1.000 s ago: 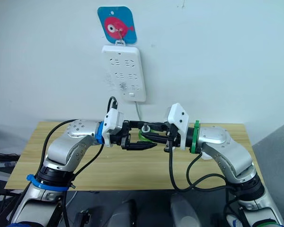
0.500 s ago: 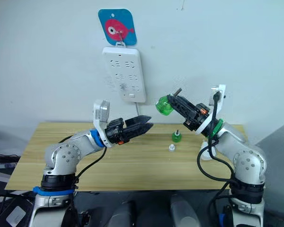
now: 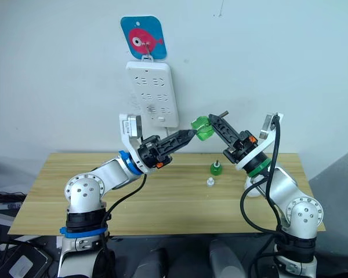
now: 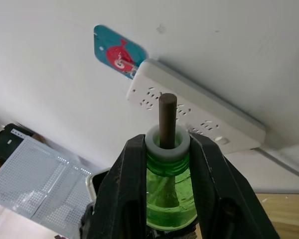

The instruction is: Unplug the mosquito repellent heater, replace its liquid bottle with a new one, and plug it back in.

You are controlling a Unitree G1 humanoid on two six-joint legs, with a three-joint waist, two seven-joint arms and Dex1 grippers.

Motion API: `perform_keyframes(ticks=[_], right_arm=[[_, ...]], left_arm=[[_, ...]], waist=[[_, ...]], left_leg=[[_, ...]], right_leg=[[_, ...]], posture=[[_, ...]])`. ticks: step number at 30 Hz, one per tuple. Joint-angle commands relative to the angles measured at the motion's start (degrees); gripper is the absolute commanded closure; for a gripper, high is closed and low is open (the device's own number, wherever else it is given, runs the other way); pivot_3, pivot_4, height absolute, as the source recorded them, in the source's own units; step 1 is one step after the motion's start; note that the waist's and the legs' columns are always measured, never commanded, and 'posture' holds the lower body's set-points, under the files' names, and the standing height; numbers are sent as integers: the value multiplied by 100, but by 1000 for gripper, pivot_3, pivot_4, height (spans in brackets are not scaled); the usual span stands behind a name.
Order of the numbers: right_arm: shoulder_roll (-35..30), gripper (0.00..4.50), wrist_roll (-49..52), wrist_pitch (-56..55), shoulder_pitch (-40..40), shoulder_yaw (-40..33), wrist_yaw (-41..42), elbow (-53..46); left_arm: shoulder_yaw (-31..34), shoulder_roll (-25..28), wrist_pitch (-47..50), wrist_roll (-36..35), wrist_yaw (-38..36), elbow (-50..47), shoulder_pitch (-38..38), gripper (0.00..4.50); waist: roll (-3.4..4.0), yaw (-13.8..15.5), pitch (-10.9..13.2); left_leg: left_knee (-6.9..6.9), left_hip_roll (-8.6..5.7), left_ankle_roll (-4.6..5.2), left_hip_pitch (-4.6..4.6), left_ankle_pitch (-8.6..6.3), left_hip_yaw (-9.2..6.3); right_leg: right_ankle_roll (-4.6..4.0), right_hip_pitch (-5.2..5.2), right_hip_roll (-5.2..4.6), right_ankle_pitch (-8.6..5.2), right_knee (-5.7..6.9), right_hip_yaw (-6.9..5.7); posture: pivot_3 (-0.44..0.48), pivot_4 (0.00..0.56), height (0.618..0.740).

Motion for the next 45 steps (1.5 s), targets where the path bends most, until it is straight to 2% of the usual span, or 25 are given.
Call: perform_keyframes(ticks=[1, 11, 14, 19, 29, 33, 39, 44, 45], right_arm=[[-102, 3686, 252, -185, 35, 106, 41, -299], [-345, 3686, 355, -407, 58, 390, 121, -340], [-411, 3686, 374, -436, 60, 464, 176, -343], [-477, 3686, 399, -478, 63, 558, 223, -349], [-539, 3686, 429, -583, 107, 637, 253, -323], [-690, 2272, 326, -734, 174, 391, 209, -166], [-2154, 83, -525, -252, 513, -90, 377, 240], [-3328, 0, -1976, 209, 948, 176, 797, 119], [-3583, 0, -2542, 260, 1017, 357, 740, 73]], left_arm=[[-69, -20, 34, -213, 18, -102, -137, 0], [-104, 1, 112, -440, 184, -55, -228, 0], [-77, -11, 121, -524, 245, -29, -250, 601], [-106, 5, 95, -521, 228, -14, -226, 2140], [-71, 30, 77, -550, 240, -33, -153, 2169], [21, 149, 84, -609, 180, -27, -127, 2169], [75, 662, 2, -301, -4, -128, 226, 2169], [-45, 1023, -215, 151, -261, -315, 603, 2169], [-120, 1094, -263, 287, -350, -398, 689, 2169]], waist=[[1, 0, -1], [1, 0, -3], [1, -1, -3], [0, 2, -3], [0, 4, -3], [0, 7, -3], [2, 32, -2], [6, 52, 4], [6, 54, 5]], left_leg=[[0, 1, 0, 0, 0, 0], [-1, 1, 0, 0, 0, 0], [0, 1, 0, 0, 0, 1], [0, 1, 0, 0, 0, 0], [-1, 1, 0, 0, 0, 1], [-1, 1, 0, 0, 0, 1], [-2, 0, 1, 1, -1, 5], [-7, 5, 5, 8, -3, 14], [-7, 5, 5, 8, -3, 15]], right_leg=[[0, 0, 0, 0, 0, 0], [1, 0, 2, 0, -1, 2], [1, 0, 2, 0, -1, 3], [1, 0, 2, -1, -2, 2], [1, 0, 2, -1, -2, 3], [1, 0, 2, -1, -3, 4], [3, 1, 2, -2, -7, 8], [24, 0, 7, -15, -10, 19], [25, 0, 8, -16, -12, 21]], posture=[[-239, 141, 740], [-243, 140, 740], [-245, 141, 740], [-243, 140, 740], [-235, 140, 740], [-236, 147, 740], [-244, 180, 740], [-240, 208, 740], [-238, 212, 740]])
